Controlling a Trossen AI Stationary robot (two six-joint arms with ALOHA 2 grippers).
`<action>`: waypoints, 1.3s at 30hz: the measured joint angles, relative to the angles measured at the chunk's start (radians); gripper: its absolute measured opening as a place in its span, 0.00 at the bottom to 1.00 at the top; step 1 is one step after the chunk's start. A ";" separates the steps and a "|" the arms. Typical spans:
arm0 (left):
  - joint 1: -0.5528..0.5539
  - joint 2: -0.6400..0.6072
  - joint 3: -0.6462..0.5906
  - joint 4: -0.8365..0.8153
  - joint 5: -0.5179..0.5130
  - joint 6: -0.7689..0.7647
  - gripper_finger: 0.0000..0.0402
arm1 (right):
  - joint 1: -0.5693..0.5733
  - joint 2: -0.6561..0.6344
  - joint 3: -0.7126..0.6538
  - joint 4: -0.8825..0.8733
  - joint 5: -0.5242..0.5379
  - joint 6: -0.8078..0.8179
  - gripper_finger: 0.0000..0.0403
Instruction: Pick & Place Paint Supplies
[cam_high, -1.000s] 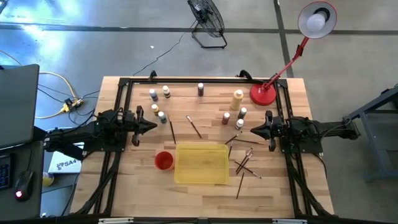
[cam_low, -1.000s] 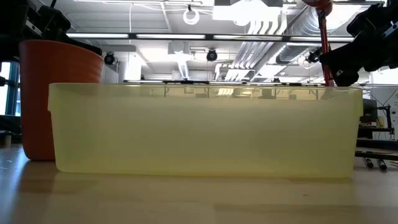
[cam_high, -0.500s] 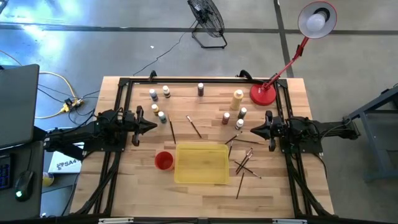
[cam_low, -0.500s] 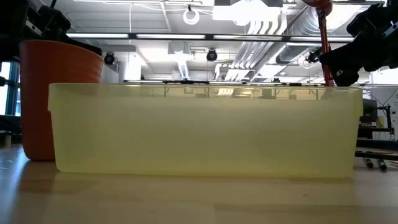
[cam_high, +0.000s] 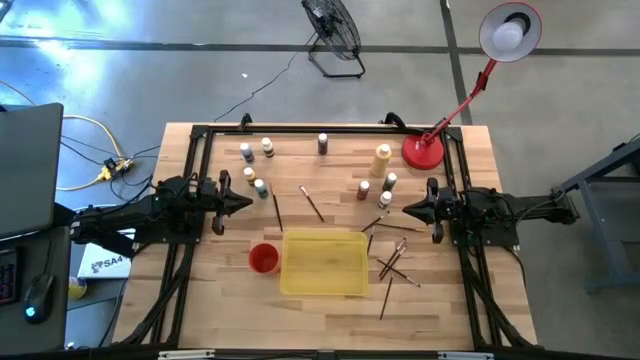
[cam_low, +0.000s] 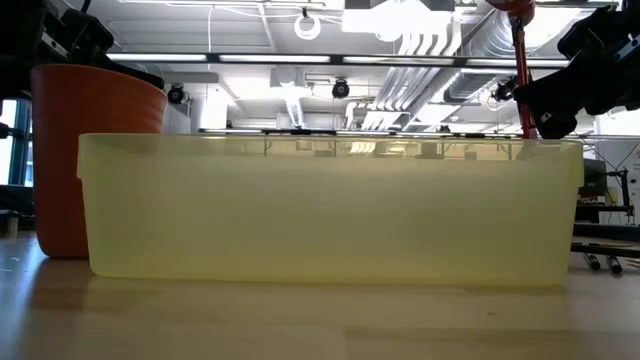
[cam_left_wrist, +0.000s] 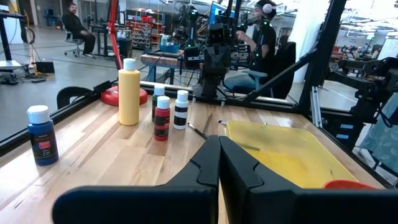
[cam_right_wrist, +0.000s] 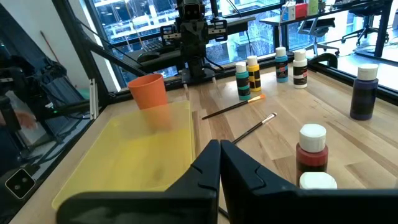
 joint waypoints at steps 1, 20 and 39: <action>0.000 0.000 0.000 0.000 0.000 0.000 0.00 | 0.000 0.000 0.000 0.000 0.000 0.000 0.01; 0.000 0.000 0.000 0.000 -0.003 0.000 0.00 | 0.000 0.000 0.000 0.000 0.000 0.000 0.01; 0.000 0.000 0.000 0.000 -0.002 0.000 0.00 | 0.000 0.000 0.000 0.000 0.000 -0.039 0.01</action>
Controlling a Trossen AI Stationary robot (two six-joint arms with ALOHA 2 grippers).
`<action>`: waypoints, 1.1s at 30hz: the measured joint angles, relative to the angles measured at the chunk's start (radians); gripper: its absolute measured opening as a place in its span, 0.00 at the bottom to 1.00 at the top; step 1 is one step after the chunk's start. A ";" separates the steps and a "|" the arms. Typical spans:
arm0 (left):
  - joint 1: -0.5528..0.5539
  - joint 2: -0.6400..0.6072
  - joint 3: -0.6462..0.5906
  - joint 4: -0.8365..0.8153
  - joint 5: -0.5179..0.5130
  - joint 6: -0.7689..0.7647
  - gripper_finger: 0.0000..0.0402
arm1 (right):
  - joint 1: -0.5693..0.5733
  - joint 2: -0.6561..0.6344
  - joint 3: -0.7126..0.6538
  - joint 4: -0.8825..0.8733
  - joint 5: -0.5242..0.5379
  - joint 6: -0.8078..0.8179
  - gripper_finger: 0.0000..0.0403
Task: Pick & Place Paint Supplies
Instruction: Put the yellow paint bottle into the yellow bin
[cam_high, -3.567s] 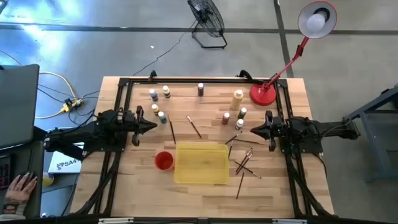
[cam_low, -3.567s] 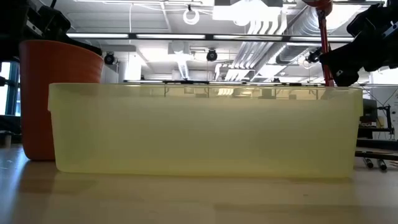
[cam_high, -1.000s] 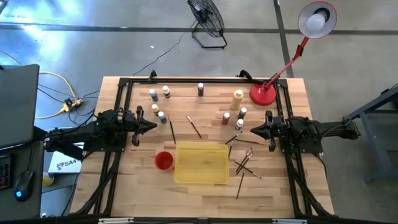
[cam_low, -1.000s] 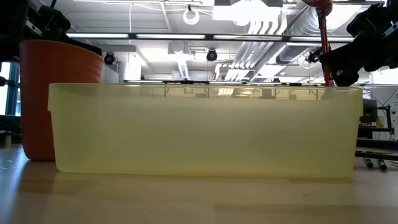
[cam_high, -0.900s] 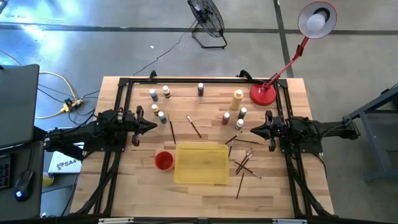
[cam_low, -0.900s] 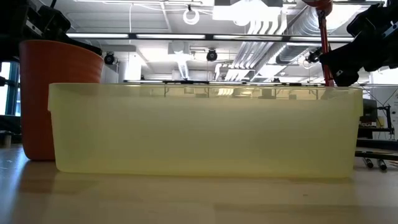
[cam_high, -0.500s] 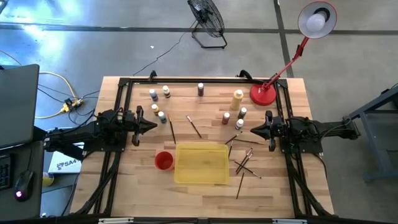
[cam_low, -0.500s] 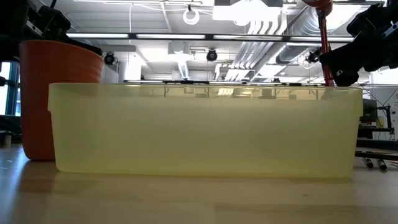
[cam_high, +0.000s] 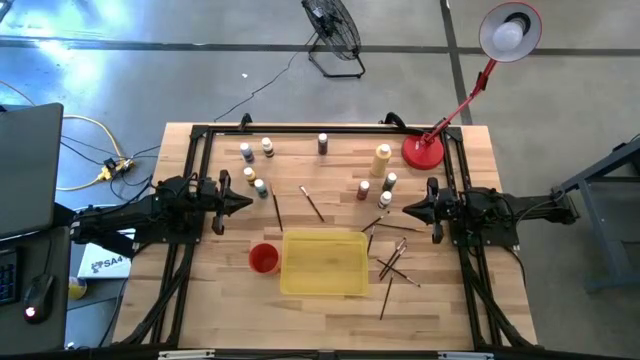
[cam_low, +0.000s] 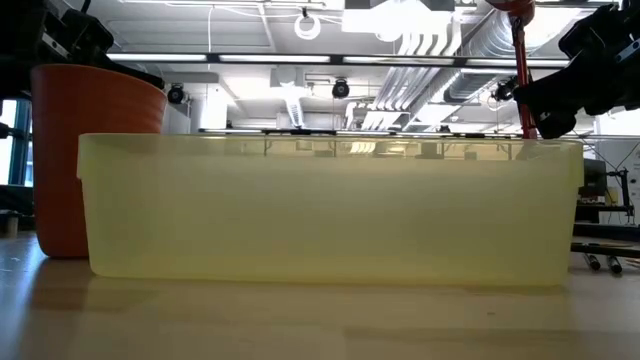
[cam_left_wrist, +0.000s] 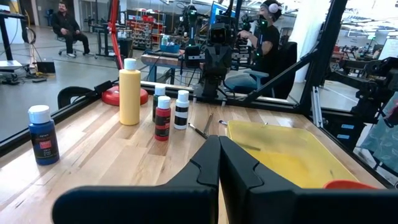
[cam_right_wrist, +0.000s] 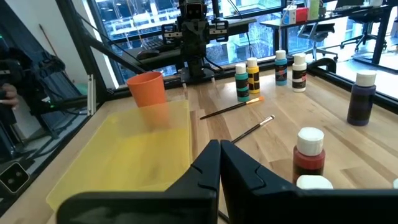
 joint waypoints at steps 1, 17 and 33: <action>0.000 0.000 0.000 0.000 0.000 0.000 0.00 | 0.000 0.000 0.000 0.000 0.000 -0.002 0.01; 0.000 0.000 0.000 -0.001 0.003 -0.045 0.00 | 0.000 0.000 0.000 0.000 -0.002 -0.002 0.01; 0.000 0.000 0.000 -0.004 0.002 -0.048 0.00 | 0.000 0.000 0.000 0.000 0.000 -0.002 0.01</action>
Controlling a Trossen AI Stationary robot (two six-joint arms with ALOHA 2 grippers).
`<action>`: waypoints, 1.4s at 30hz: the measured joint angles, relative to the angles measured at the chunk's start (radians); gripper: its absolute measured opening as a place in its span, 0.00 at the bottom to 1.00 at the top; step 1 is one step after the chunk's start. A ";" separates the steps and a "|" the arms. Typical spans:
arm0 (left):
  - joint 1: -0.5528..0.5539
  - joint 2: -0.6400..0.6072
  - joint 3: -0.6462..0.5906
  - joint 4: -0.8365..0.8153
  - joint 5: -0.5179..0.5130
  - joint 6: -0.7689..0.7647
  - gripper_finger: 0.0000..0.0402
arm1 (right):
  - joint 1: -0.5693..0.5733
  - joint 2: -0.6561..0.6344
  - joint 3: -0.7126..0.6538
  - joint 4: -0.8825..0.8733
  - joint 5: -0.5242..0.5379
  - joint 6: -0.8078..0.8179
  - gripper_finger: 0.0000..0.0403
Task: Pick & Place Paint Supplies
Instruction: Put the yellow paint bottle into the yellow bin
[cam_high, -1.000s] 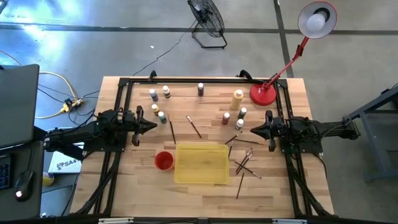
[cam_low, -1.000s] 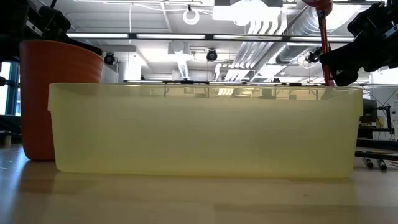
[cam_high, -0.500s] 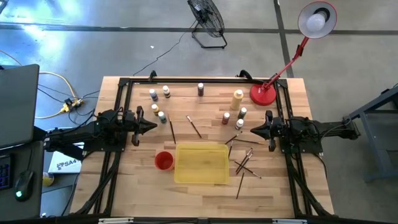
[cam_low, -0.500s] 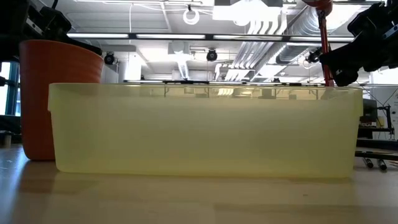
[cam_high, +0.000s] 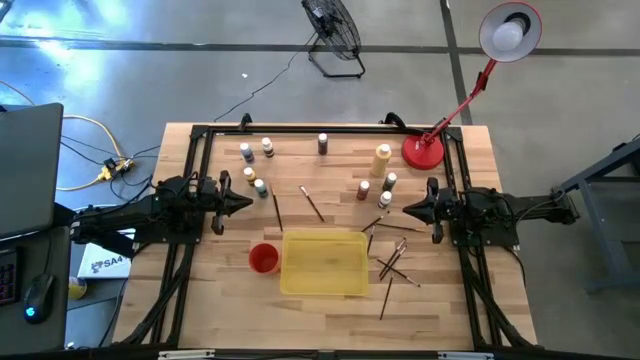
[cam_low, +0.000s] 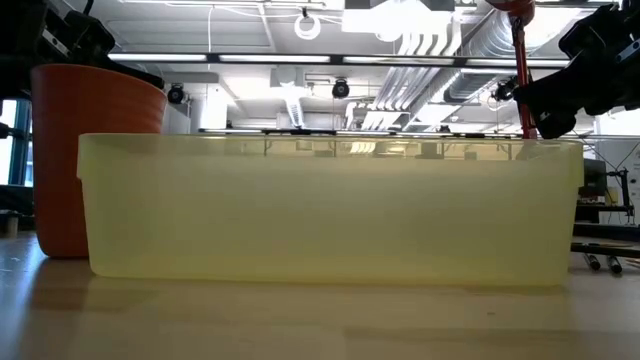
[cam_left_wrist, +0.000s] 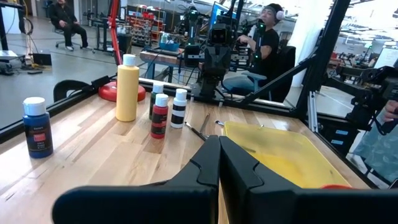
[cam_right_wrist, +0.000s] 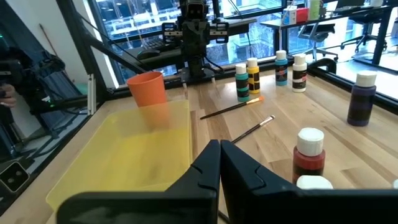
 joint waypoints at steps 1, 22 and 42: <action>0.000 0.000 0.000 0.000 0.000 0.000 0.00 | 0.000 0.000 0.000 0.000 0.000 0.000 0.01; 0.000 0.000 0.000 0.000 0.000 0.003 0.00 | 0.000 0.000 0.000 0.000 0.000 0.000 0.01; 0.000 0.000 0.017 0.060 0.001 -0.001 0.00 | 0.000 0.000 0.000 0.039 0.001 0.003 0.01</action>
